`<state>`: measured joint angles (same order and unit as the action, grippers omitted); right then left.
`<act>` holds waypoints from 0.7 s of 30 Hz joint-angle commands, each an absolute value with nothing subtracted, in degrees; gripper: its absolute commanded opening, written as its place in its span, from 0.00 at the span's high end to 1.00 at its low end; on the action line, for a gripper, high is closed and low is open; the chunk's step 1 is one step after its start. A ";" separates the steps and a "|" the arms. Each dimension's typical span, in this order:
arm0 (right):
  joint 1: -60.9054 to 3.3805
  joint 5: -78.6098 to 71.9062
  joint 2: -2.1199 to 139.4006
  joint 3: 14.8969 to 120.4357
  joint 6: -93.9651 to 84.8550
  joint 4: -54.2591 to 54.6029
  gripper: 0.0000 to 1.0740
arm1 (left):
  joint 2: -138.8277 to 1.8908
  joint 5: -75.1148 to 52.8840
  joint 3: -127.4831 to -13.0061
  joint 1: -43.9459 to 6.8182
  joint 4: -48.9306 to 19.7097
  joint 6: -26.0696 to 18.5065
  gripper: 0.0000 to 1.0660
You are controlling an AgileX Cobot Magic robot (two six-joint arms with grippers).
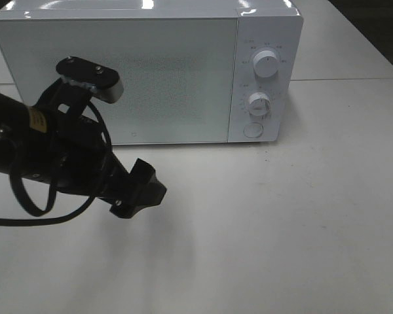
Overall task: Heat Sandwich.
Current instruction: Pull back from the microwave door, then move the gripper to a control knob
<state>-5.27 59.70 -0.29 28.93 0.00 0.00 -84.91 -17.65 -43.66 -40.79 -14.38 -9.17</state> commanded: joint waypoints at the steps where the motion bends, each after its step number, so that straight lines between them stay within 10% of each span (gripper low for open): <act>1: -5.04 59.01 -1.78 28.88 0.00 0.00 0.29 | -83.08 -22.63 -43.66 -38.73 -14.21 -7.16 0.03; 21: -5.04 59.01 -1.78 28.88 0.00 0.00 0.29 | -67.61 -52.94 -43.66 -8.25 -7.10 -6.99 0.03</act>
<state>-5.27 59.70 -0.29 28.93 0.00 0.00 -69.16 -49.79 -43.66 -10.03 -8.19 -7.51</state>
